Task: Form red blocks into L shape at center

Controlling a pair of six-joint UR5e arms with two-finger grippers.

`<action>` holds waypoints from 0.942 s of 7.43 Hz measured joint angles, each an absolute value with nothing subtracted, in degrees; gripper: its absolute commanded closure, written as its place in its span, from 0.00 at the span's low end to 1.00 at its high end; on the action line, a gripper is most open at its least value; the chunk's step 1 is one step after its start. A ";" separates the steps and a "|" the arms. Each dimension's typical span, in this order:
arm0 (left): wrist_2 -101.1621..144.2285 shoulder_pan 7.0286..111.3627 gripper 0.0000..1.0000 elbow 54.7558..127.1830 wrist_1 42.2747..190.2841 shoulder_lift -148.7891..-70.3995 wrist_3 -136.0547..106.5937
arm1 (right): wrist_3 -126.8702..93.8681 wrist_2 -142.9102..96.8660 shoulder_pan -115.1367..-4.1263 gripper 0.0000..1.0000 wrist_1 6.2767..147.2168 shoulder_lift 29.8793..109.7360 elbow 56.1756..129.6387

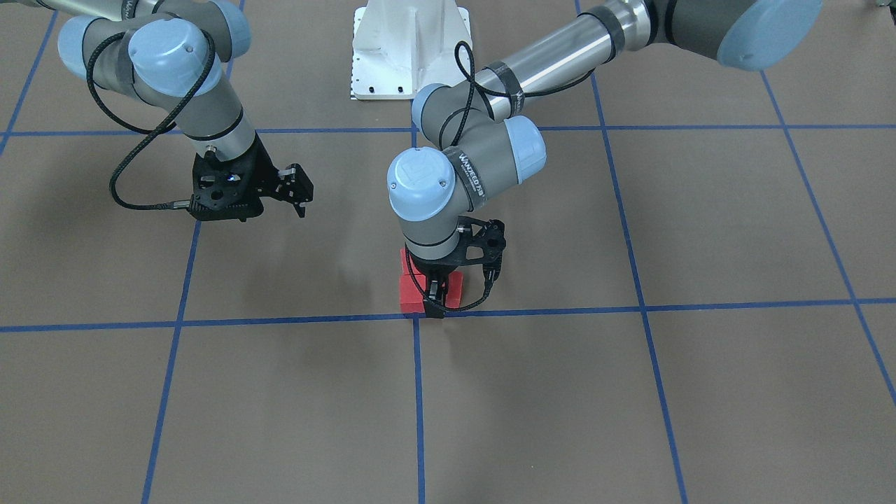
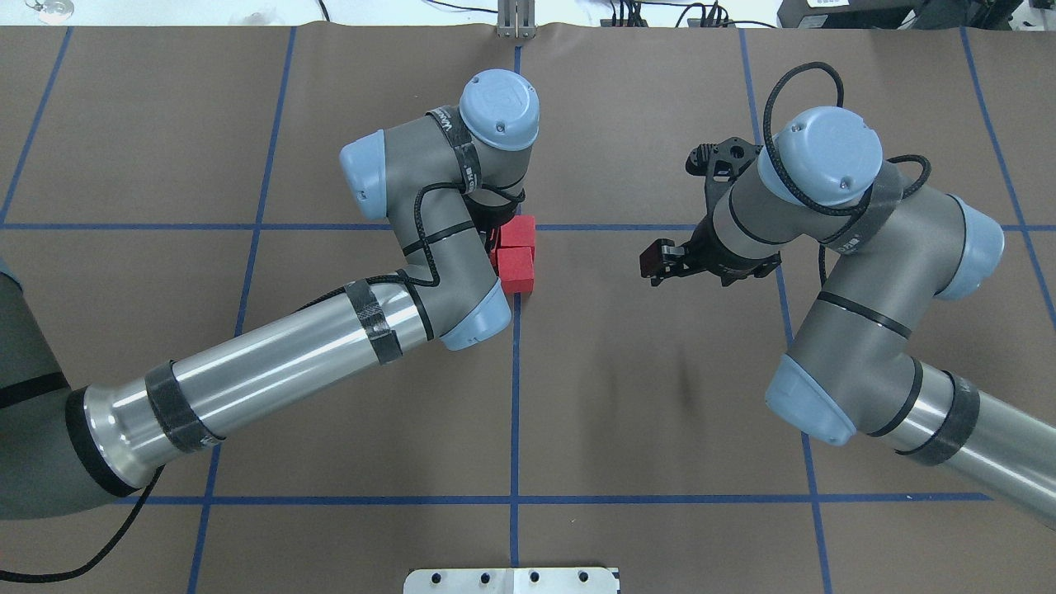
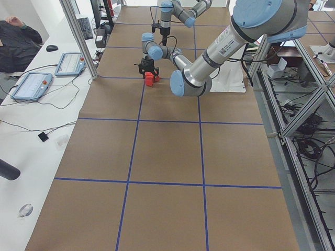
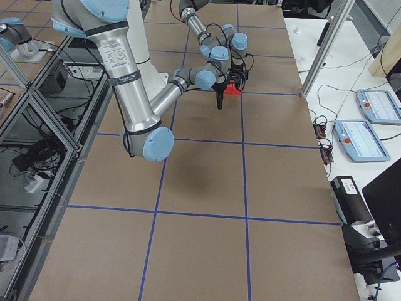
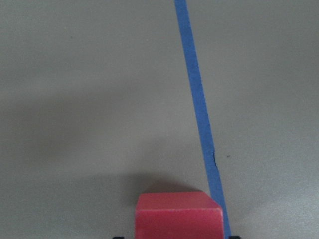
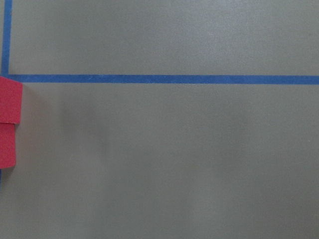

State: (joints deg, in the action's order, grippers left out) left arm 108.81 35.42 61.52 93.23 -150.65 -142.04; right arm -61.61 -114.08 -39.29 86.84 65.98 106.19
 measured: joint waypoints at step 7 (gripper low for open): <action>108.78 38.66 0.00 62.83 86.03 -150.70 -137.68 | -61.81 -114.55 -39.15 0.01 86.84 65.47 106.14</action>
State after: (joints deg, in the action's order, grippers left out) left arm 108.78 38.66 62.83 86.03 -150.70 -137.68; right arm -61.81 -114.55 -39.15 86.84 65.47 106.14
